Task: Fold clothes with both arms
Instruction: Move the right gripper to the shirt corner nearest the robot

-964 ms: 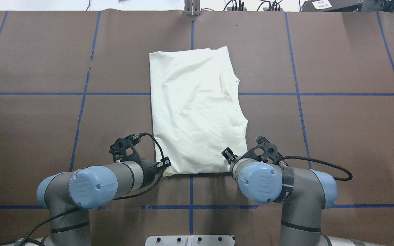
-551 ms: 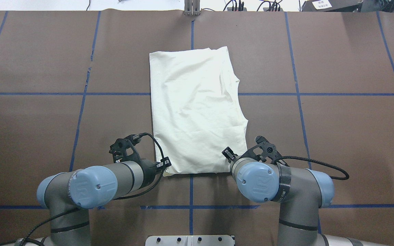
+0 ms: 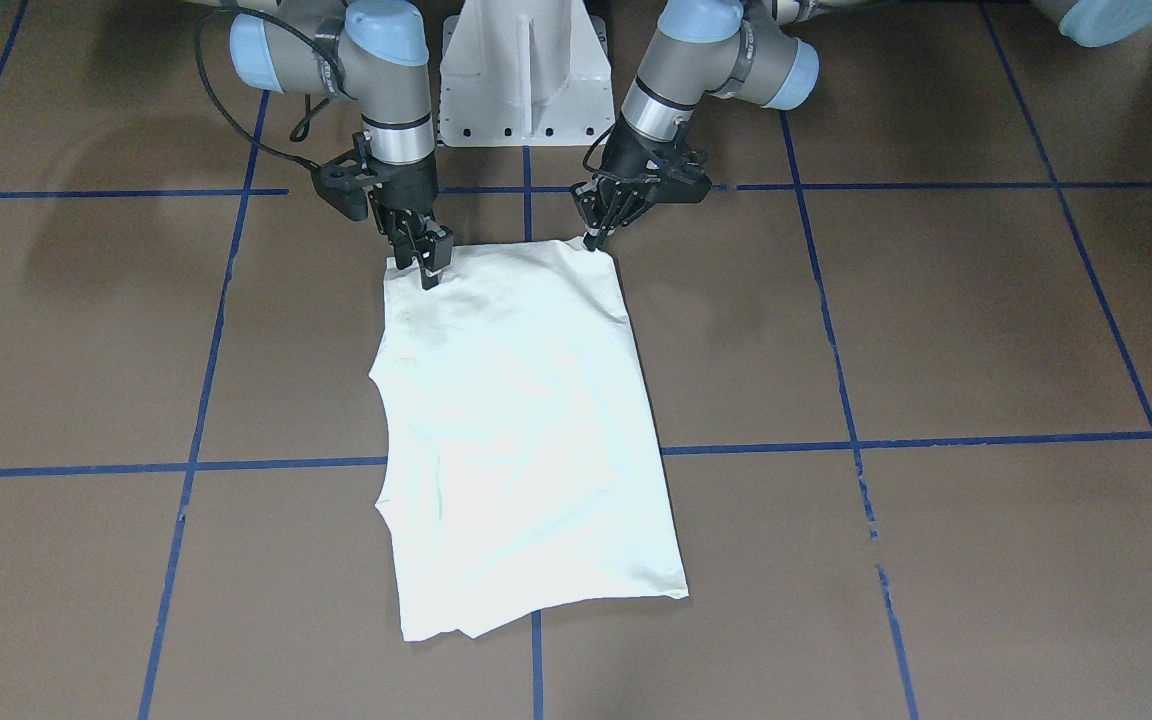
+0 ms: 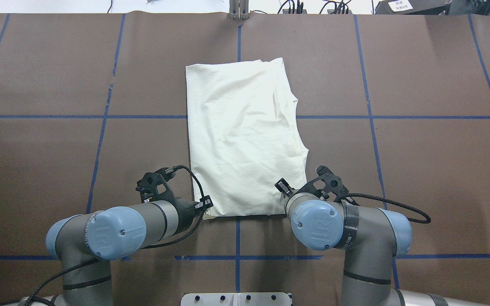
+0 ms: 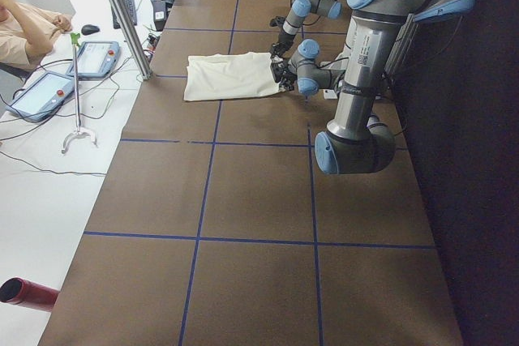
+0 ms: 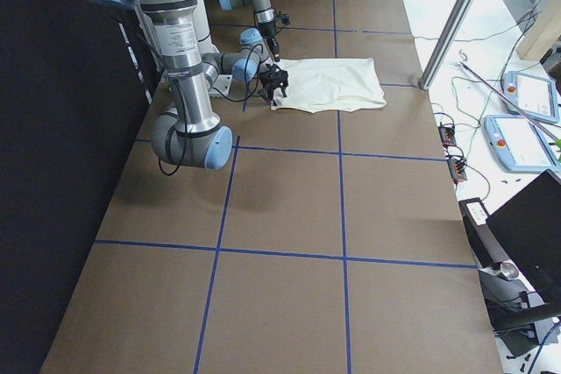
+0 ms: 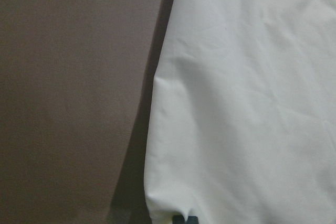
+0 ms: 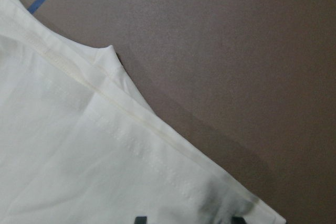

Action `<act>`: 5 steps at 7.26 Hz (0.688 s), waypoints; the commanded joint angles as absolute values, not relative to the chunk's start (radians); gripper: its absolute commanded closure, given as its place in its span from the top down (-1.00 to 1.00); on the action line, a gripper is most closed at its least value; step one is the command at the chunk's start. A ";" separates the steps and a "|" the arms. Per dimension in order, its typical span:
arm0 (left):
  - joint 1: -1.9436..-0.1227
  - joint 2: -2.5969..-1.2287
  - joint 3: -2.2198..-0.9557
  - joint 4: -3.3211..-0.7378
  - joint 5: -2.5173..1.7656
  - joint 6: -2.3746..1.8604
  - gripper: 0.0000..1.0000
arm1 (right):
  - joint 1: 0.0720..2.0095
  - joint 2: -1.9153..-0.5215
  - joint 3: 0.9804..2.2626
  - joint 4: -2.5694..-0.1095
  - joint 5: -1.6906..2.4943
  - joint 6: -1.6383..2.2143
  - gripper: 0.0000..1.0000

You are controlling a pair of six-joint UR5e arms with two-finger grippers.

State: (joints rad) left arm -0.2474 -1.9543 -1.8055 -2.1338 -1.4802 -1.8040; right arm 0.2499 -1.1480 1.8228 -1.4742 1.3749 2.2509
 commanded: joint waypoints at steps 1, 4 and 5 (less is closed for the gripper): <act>-0.247 -1.954 -1.805 -2.134 -1.480 -1.804 -1.00 | 0.259 -1.103 1.784 -1.474 1.364 2.263 -0.12; -0.245 -1.956 -1.805 -2.134 -1.480 -1.804 -1.00 | 0.264 -1.107 1.790 -1.474 1.364 2.275 -1.00; -0.245 -1.957 -1.805 -2.134 -1.480 -1.802 -1.00 | 0.265 -1.106 1.798 -1.474 1.364 2.275 -1.00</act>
